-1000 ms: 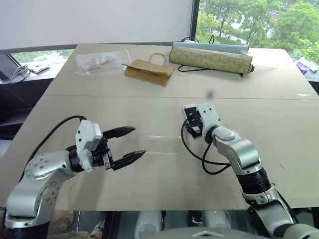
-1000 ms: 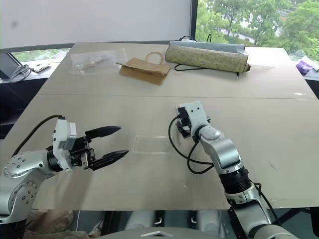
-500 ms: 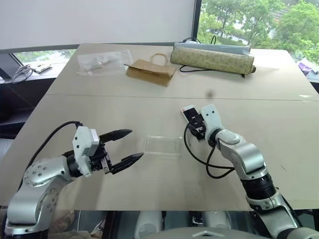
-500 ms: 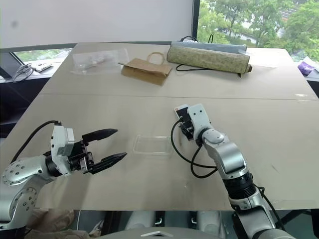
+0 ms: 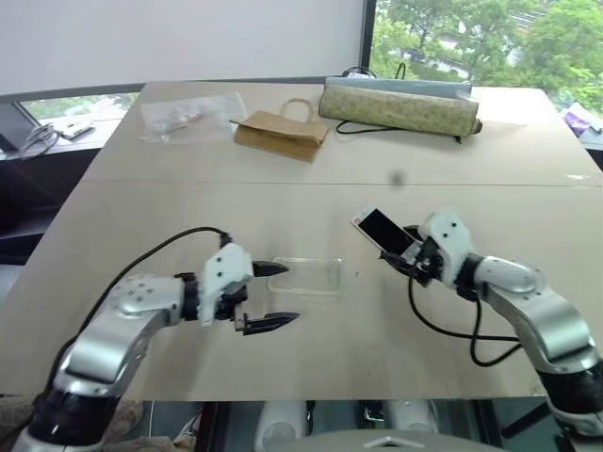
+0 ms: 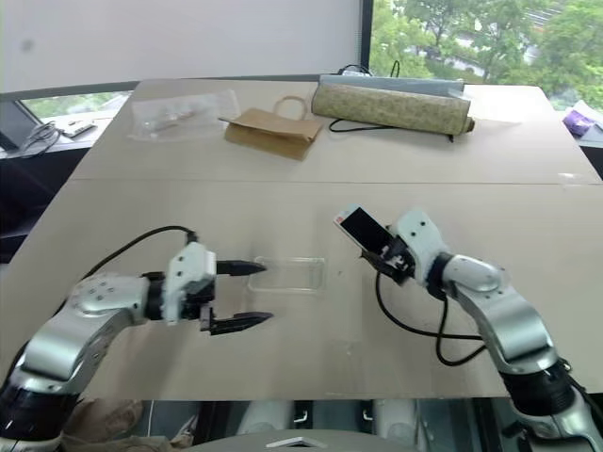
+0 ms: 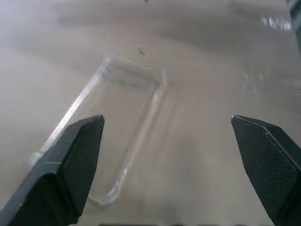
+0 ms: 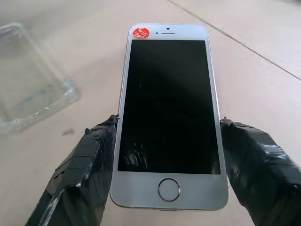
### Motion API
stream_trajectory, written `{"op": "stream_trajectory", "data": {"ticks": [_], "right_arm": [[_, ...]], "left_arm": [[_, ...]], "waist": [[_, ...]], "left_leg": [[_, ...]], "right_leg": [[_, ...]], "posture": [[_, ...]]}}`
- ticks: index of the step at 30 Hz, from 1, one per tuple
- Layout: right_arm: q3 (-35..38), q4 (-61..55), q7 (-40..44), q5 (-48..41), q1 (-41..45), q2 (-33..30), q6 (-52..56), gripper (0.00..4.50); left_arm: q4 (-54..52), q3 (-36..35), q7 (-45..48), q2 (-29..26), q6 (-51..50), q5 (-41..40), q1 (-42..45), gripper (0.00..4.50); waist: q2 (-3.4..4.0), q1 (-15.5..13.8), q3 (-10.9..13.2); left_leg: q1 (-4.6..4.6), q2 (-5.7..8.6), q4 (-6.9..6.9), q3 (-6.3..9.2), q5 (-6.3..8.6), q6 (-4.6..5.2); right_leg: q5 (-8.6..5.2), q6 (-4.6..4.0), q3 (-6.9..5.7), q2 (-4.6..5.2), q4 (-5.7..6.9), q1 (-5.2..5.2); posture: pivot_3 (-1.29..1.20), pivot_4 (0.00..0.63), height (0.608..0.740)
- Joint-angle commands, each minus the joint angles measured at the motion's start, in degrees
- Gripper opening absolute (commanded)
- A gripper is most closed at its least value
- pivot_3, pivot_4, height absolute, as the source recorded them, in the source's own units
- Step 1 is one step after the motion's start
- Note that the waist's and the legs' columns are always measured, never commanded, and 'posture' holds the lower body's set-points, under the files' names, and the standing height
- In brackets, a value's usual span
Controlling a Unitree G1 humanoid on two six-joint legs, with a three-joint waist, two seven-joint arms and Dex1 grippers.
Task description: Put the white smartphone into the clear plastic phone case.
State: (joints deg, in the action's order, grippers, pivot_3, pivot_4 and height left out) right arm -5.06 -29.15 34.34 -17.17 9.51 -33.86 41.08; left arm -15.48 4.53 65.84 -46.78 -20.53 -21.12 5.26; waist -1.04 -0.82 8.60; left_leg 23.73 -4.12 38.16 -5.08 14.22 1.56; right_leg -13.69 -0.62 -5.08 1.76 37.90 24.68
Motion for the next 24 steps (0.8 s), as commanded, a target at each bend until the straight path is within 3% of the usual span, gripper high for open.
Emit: {"op": "stream_trajectory", "data": {"ticks": [1, 2, 6, 10, 11, 19, 24], "right_arm": [[3.7, -6.0, 0.8, -2.1, -1.3, -1.2, -0.6, 2.97], [4.4, -7.1, 0.6, -2.4, -2.0, -1.5, -0.3, 2.97], [6.4, -11.0, -0.4, -3.3, -4.8, -2.3, 1.0, 2.97], [8.2, -13.9, -1.2, -4.4, -6.9, -2.6, 2.4, 2.97], [8.6, -14.4, -1.3, -4.6, -7.4, -2.7, 2.6, 2.97], [13.2, -16.9, -1.2, -5.8, -11.4, -4.0, 2.6, 2.97], [18.2, -17.5, 1.3, -8.0, -13.5, -6.0, 1.3, 2.97]], "left_arm": [[5.4, 4.3, 0.3, 1.8, 2.4, 4.0, 3.8, 3.78], [7.2, 5.4, 0.4, 2.4, 3.1, 5.2, 4.9, 3.67], [13.2, 9.3, 1.8, 3.8, 6.0, 8.9, 8.7, 2.19], [16.8, 11.9, 3.5, 4.3, 8.5, 11.6, 11.0, 0.2], [17.3, 12.3, 3.9, 4.3, 9.1, 11.9, 11.3, 0.04], [18.3, 14.2, 7.0, 7.5, 9.3, 11.4, 15.4, 0.04], [22.4, 16.6, 8.1, 13.3, 10.0, 12.6, 20.7, 0.04]], "waist": [[-0.03, 0.1, 0.0], [-0.05, 0.3, 0.0], [-0.08, -0.3, 0.0], [-0.07, -0.1, 0.0], [-0.05, -0.1, -0.1], [0.03, -0.6, -0.2], [0.03, -1.9, -0.2]], "left_leg": [[0.0, -0.01, 0.0, -0.01, 0.0, 0.0], [0.02, -0.02, 0.01, -0.02, 0.0, 0.0], [0.03, 0.04, 0.06, -0.15, 0.0, 0.01], [-0.01, 0.07, 0.1, -0.19, 0.01, 0.03], [-0.04, 0.06, 0.1, -0.22, 0.02, 0.04], [-0.07, 0.13, 0.16, -0.1, 0.01, 0.05], [0.04, 0.38, 0.24, -0.03, 0.03, 0.14]], "right_leg": [[0.0, 0.0, 0.0, 0.0, 0.0, 0.0], [0.0, 0.0, 0.01, 0.0, 0.0, 0.0], [0.01, 0.03, 0.15, 0.11, -0.01, 0.03], [0.02, 0.03, 0.2, 0.14, 0.0, -0.01], [0.02, 0.03, 0.23, 0.14, 0.01, -0.02], [0.02, 0.04, 0.2, 0.15, 0.04, -0.12], [0.02, 0.05, 0.28, 0.18, 0.02, -0.12]], "posture": [[0.0, 0.15, 0.74], [0.0, 0.15, 0.74], [0.0, 0.15, 0.74], [0.0, 0.15, 0.74], [0.0, 0.15, 0.74], [0.0, 0.15, 0.74], [0.0, 0.15, 0.74]]}}
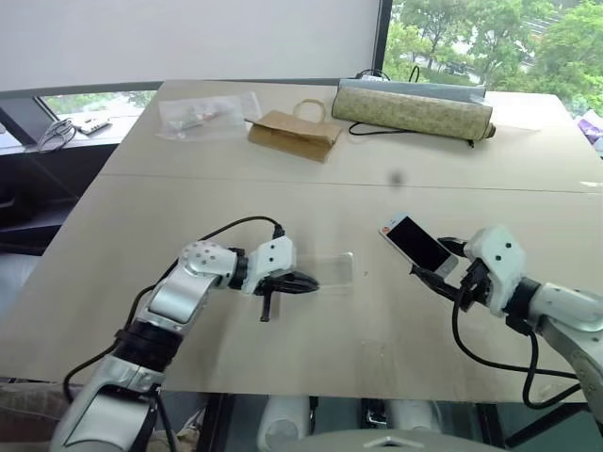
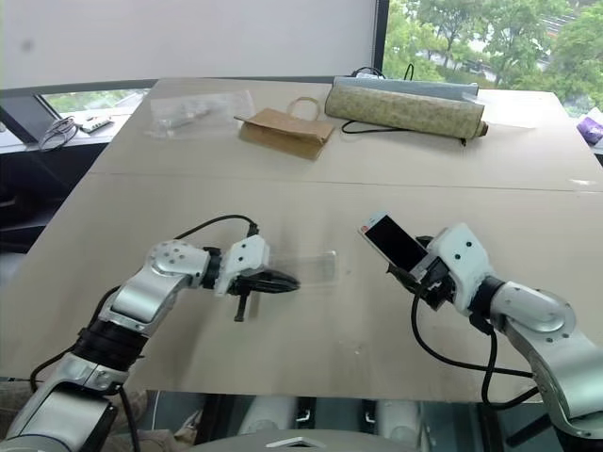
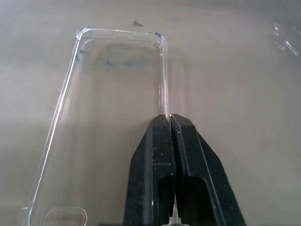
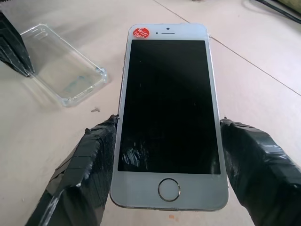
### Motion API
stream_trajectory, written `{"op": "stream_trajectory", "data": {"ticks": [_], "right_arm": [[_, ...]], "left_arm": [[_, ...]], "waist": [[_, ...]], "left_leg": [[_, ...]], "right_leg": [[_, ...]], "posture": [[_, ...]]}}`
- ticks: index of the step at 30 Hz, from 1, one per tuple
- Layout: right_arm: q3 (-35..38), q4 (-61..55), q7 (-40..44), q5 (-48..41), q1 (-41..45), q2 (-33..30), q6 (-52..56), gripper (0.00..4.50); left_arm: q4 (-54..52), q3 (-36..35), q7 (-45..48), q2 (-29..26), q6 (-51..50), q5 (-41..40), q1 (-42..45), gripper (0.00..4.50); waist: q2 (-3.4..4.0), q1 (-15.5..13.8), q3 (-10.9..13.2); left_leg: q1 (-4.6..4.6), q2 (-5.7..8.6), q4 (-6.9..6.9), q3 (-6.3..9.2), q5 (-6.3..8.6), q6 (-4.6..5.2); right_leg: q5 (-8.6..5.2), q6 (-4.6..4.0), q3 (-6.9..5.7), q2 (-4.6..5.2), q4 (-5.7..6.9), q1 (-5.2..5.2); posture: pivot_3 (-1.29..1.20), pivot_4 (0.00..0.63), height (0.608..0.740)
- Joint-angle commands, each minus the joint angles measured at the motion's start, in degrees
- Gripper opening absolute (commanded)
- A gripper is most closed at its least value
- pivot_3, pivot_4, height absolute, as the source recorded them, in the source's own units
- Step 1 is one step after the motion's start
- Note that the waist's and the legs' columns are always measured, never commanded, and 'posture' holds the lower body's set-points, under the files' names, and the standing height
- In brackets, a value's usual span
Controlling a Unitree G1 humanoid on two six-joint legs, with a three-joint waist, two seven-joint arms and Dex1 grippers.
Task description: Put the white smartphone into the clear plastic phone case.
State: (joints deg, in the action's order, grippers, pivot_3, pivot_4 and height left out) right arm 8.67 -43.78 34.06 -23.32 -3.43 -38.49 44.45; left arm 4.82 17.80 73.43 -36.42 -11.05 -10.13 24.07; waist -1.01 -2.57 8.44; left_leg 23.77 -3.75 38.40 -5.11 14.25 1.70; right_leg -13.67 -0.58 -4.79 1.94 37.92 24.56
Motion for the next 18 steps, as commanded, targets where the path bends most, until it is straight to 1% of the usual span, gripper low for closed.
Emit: {"op": "stream_trajectory", "data": {"ticks": [1, 6, 11, 14, 15, 18], "right_arm": [[5.2, -2.9, 2.1, -2.3, -0.9, -1.7, -2.3, 2.97], [8.1, -2.9, 3.9, -3.8, -1.7, -3.3, -4.0, 2.97], [8.2, -2.8, 4.7, -4.2, -2.2, -4.8, -4.7, 2.97], [6.9, -2.4, 6.1, -3.7, -2.3, -6.1, -6.1, 2.97], [6.3, -2.3, 6.7, -3.6, -2.2, -6.6, -6.6, 2.97], [3.3, -1.1, 9.1, -2.8, -1.2, -8.5, -8.5, 2.97]], "left_arm": [[3.0, 3.7, 0.6, 3.8, 0.9, 2.0, 2.6, 0.04], [4.8, 5.7, 0.4, 9.2, 0.0, 3.1, 6.8, 0.04], [4.3, 6.0, -0.4, 11.0, -0.6, 3.6, 7.3, 0.04], [2.0, 5.0, -0.3, 11.0, -2.8, 2.2, 6.6, 0.89], [0.9, 4.3, -0.3, 10.7, -3.4, 1.4, 6.2, 1.26], [-4.0, -0.1, -0.6, 9.6, -5.6, -3.0, 4.0, 2.62]], "waist": [[-0.01, -0.2, 0.0], [-0.04, 0.2, 0.0], [-0.06, 0.7, 0.0], [-0.07, 0.7, 0.0], [-0.07, 0.8, 0.0], [-0.08, 1.4, 0.1]], "left_leg": [[0.02, 0.15, 0.01, 0.03, 0.01, 0.04], [0.01, 0.35, 0.04, 0.02, 0.08, 0.17], [-0.02, 0.35, 0.0, 0.2, 0.09, 0.17], [-0.03, 0.35, -0.01, 0.4, 0.08, 0.16], [-0.02, 0.35, -0.01, 0.43, 0.08, 0.16], [-0.02, 0.35, -0.01, 0.43, 0.08, 0.16]], "right_leg": [[0.0, 0.01, 0.06, 0.0, 0.0, -0.01], [0.0, 0.04, 0.2, 0.04, -0.03, -0.06], [-0.02, 0.06, 0.2, -0.05, 0.0, -0.05], [-0.02, 0.06, 0.14, -0.11, 0.03, -0.05], [-0.02, 0.06, 0.13, -0.11, 0.03, -0.05], [-0.02, 0.06, 0.16, -0.1, 0.03, -0.05]], "posture": [[0.0, 0.15, 0.74], [0.0, 0.15, 0.74], [0.0, 0.15, 0.74], [0.0, 0.15, 0.74], [0.0, 0.15, 0.74], [0.0, 0.15, 0.74]]}}
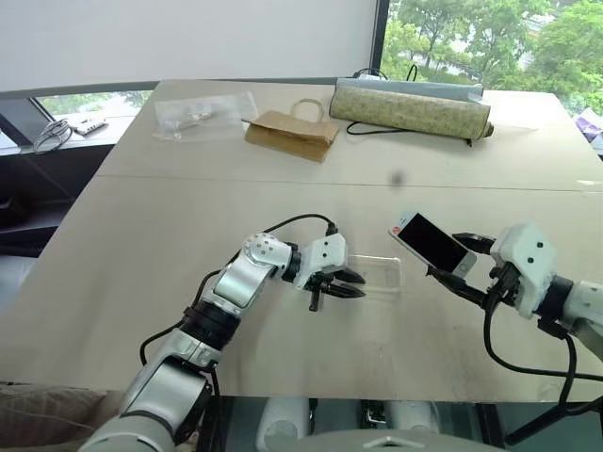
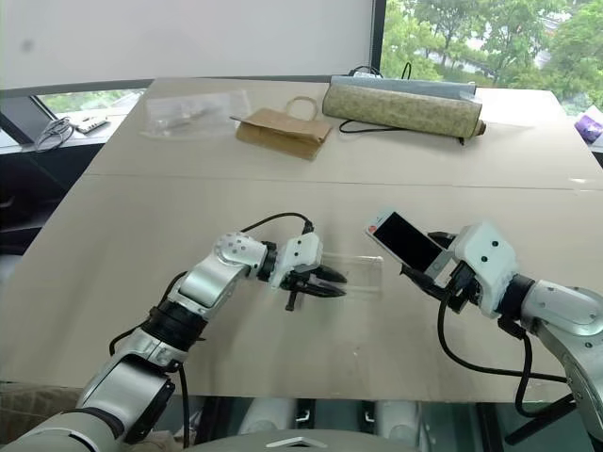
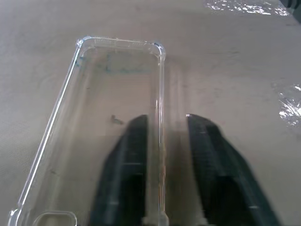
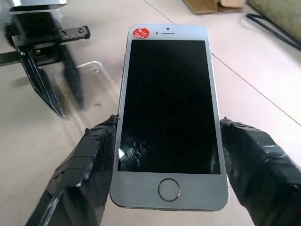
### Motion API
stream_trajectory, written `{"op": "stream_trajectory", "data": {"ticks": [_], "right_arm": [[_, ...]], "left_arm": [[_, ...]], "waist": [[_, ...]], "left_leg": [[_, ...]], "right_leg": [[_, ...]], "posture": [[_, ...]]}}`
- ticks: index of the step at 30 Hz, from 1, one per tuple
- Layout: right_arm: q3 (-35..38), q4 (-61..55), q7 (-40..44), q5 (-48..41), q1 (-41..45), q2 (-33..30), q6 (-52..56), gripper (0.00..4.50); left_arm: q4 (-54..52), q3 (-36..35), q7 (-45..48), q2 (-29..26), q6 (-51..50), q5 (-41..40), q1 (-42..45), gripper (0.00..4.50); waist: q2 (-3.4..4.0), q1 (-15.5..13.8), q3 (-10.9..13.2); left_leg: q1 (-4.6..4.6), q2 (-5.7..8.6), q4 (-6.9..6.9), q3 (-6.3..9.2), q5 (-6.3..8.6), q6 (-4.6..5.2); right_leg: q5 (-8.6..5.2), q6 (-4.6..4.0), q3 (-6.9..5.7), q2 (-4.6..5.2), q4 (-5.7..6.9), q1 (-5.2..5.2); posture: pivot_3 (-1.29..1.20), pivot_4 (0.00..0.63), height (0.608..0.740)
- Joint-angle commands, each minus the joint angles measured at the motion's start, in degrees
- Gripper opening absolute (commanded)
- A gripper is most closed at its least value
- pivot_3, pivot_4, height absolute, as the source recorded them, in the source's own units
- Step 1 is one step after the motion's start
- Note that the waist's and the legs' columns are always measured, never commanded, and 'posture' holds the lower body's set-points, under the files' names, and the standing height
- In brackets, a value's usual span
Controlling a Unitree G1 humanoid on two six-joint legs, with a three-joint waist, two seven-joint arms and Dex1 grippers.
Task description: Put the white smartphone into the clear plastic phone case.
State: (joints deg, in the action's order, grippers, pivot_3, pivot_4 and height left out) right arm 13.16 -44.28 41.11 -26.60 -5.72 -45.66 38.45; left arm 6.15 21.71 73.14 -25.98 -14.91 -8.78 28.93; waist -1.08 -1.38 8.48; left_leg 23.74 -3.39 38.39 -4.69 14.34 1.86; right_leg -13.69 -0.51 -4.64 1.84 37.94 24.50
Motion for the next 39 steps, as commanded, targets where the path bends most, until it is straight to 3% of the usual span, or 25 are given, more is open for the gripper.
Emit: {"op": "stream_trajectory", "data": {"ticks": [1, 2, 6, 10, 21, 33, 39], "right_arm": [[-2.2, 0.1, 3.0, 0.4, 1.8, -2.0, -2.8, 2.97], [-3.3, 0.9, 3.9, 0.9, 2.6, -2.7, -3.6, 2.97], [-9.4, 6.2, 8.4, 3.7, 8.3, -5.1, -7.2, 2.97], [-17.0, 13.0, 13.7, 7.8, 15.8, -6.4, -11.5, 2.97], [-31.8, 30.7, 26.6, 17.7, 31.9, -2.9, -23.6, 2.97], [-37.0, 34.4, 31.6, 22.4, 38.8, -1.2, -15.4, 2.97], [-38.7, 34.3, 32.3, 21.8, 42.3, 0.3, -3.2, 2.97]], "left_arm": [[-7.3, -5.7, -0.1, -1.8, -3.2, -6.3, -1.9, 3.12], [-9.2, -7.3, 0.0, -2.8, -5.0, -8.1, -2.9, 3.58], [-15.0, -13.2, 0.2, -8.0, -9.6, -13.9, -8.9, 3.58], [-15.1, -16.3, -3.8, -10.8, -8.4, -12.3, -14.3, 3.58], [-14.8, -17.2, -12.0, -9.2, -4.2, -9.9, -21.7, 3.58], [-13.5, -17.1, -10.4, -11.6, 1.3, -9.0, -24.3, 3.58], [-13.9, -16.9, -10.7, -11.6, 1.5, -9.1, -24.5, 3.58]], "waist": [[-0.04, 0.4, 0.0], [-0.04, 0.6, 0.0], [-0.05, 1.0, 0.1], [-0.07, 1.0, 0.1], [-0.07, 0.6, 0.1], [-0.05, 0.6, 0.1], [-0.05, 0.7, 0.1]], "left_leg": [[0.01, 0.0, 0.0, 0.0, 0.0, 0.0], [0.01, 0.0, 0.0, 0.0, 0.0, 0.0], [-0.08, -0.01, 0.0, 0.03, 0.0, -0.01], [-0.12, 0.0, 0.0, 0.04, 0.0, -0.01], [-0.04, 0.02, 0.01, 0.02, 0.0, 0.0], [-0.08, -0.13, 0.0, 0.0, -0.01, -0.02], [-0.08, -0.13, 0.01, -0.03, -0.01, -0.02]], "right_leg": [[0.0, 0.0, 0.0, 0.01, 0.0, 0.0], [0.0, 0.0, 0.0, 0.02, 0.0, 0.0], [0.0, 0.0, 0.12, -0.01, 0.01, 0.0], [0.0, 0.0, 0.18, -0.01, 0.02, 0.0], [0.06, -0.1, 0.2, 0.15, -0.01, 0.03], [0.13, -0.22, 0.14, 0.1, 0.06, 0.04], [0.13, -0.23, 0.17, 0.11, 0.07, 0.05]], "posture": [[0.0, 0.15, 0.74], [0.0, 0.15, 0.74], [0.0, 0.15, 0.74], [0.0, 0.15, 0.74], [0.0, 0.15, 0.74], [0.0, 0.15, 0.74], [0.0, 0.15, 0.74]]}}
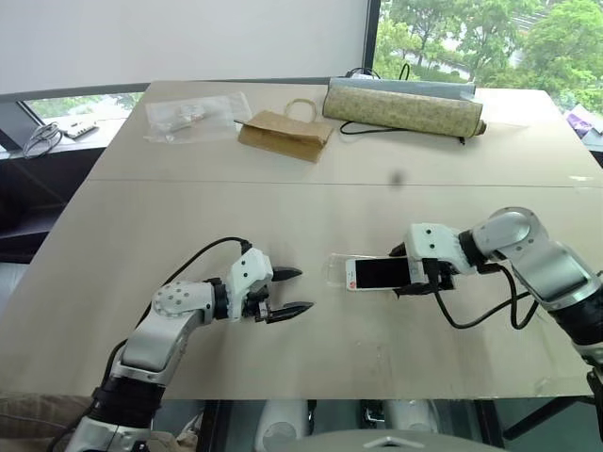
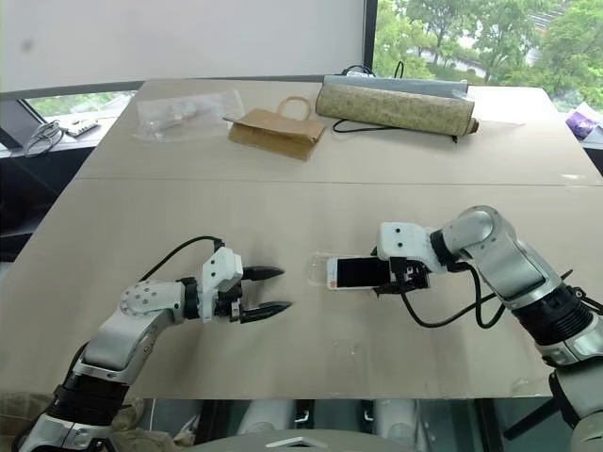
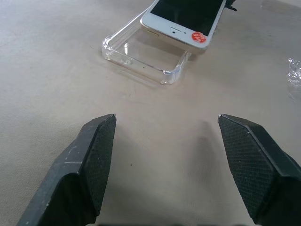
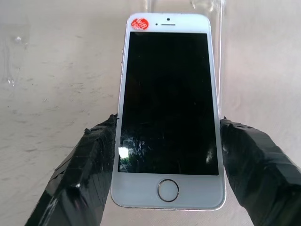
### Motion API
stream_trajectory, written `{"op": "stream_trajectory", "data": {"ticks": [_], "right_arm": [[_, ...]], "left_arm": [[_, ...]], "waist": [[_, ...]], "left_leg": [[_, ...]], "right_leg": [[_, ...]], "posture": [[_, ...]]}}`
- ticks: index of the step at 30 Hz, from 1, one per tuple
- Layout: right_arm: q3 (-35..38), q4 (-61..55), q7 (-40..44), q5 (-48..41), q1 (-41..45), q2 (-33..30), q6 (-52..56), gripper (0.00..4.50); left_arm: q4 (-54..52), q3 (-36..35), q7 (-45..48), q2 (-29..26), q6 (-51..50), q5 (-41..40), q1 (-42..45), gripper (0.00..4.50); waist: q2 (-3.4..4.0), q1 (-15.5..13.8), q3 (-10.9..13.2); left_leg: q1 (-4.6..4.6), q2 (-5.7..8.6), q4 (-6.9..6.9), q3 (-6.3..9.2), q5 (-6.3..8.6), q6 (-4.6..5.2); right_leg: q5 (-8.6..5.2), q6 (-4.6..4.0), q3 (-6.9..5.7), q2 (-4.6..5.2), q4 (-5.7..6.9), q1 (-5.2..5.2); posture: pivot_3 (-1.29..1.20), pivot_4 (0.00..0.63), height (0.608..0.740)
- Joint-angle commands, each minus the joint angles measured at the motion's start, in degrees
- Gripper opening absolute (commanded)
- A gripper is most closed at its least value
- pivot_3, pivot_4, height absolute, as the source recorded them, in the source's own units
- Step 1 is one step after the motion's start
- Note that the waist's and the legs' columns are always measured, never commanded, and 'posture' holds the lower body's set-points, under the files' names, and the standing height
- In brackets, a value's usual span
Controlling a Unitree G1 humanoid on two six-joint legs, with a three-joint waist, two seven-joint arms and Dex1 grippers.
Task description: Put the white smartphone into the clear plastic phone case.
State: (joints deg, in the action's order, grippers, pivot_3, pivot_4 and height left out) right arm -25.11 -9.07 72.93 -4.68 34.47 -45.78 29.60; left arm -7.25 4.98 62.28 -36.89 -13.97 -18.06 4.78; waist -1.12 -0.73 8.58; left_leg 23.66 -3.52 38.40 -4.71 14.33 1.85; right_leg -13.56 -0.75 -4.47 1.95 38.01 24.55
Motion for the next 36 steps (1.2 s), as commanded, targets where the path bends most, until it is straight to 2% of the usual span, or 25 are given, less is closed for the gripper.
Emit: {"op": "stream_trajectory", "data": {"ticks": [1, 10, 20, 21, 22, 23, 30, 36], "right_arm": [[-0.6, -0.5, 0.4, -0.3, 2.8, 0.9, 7.2, 2.97], [-2.9, 2.1, 1.0, 1.1, 6.1, 1.2, 12.4, 2.97], [-5.2, 2.4, -0.1, 4.1, 6.6, 2.3, 9.7, 2.97], [-5.3, 2.5, -0.4, 4.3, 6.6, 2.6, 9.7, 4.0], [-5.2, 2.4, -0.6, 4.4, 6.5, 2.9, 9.8, 4.31], [-5.2, 2.4, -0.7, 4.5, 6.5, 3.1, 9.9, 4.44], [-2.2, -1.3, -1.2, 1.7, 5.5, 3.7, 11.5, 4.44], [6.2, -7.3, -3.5, -4.0, 3.7, 3.6, 10.1, 4.44]], "left_arm": [[-0.5, -0.2, 0.2, -0.7, 0.7, 0.1, -0.3, 3.58], [1.4, -0.3, 0.3, -0.7, 1.0, 0.3, 1.4, 3.58], [1.2, 0.2, -0.4, -0.1, 0.9, 0.6, 1.6, 3.58], [1.2, 0.3, -0.5, -0.1, 0.9, 0.7, 1.7, 3.63], [1.2, 0.3, -0.5, 0.0, 0.9, 0.7, 1.8, 3.63], [1.3, 0.3, -0.5, 0.1, 0.9, 0.8, 1.8, 3.63], [1.7, 0.5, -0.4, 0.6, 1.0, 1.0, 2.3, 3.63], [3.1, 0.8, 0.1, 1.5, 0.8, 0.8, 4.5, 3.63]], "waist": [[0.0, 0.0, 0.0], [0.0, 0.0, 0.0], [0.0, 0.0, 0.0], [0.0, 0.0, 0.0], [0.0, 0.0, 0.0], [0.01, 0.0, 0.0], [0.01, 0.0, 0.0], [0.02, -0.1, 0.0]], "left_leg": [[0.0, 0.0, 0.0, 0.01, 0.0, 0.0], [0.03, -0.01, 0.0, 0.0, 0.0, 0.0], [0.0, -0.01, 0.01, 0.01, 0.0, 0.0], [0.0, -0.01, 0.01, 0.01, 0.0, 0.0], [-0.01, -0.01, 0.01, 0.0, 0.0, 0.0], [0.0, -0.01, 0.02, 0.0, 0.0, 0.0], [0.04, -0.01, 0.0, 0.01, 0.0, 0.0], [0.05, 0.0, 0.01, 0.02, 0.0, 0.0]], "right_leg": [[0.0, 0.0, 0.0, 0.0, 0.01, 0.0], [0.0, -0.01, -0.02, 0.0, 0.0, 0.02], [0.01, 0.0, -0.02, 0.0, 0.02, 0.02], [0.0, 0.0, -0.02, 0.0, 0.02, 0.02], [0.0, 0.0, -0.02, 0.0, 0.03, 0.01], [0.01, 0.0, -0.02, 0.0, 0.04, 0.02], [0.01, 0.0, -0.04, 0.0, 0.03, 0.03], [0.01, 0.0, -0.06, 0.02, 0.02, 0.03]], "posture": [[0.0, 0.15, 0.74], [0.0, 0.15, 0.74], [0.0, 0.15, 0.74], [0.0, 0.15, 0.74], [0.0, 0.15, 0.74], [0.0, 0.15, 0.74], [0.0, 0.15, 0.74], [0.0, 0.15, 0.74]]}}
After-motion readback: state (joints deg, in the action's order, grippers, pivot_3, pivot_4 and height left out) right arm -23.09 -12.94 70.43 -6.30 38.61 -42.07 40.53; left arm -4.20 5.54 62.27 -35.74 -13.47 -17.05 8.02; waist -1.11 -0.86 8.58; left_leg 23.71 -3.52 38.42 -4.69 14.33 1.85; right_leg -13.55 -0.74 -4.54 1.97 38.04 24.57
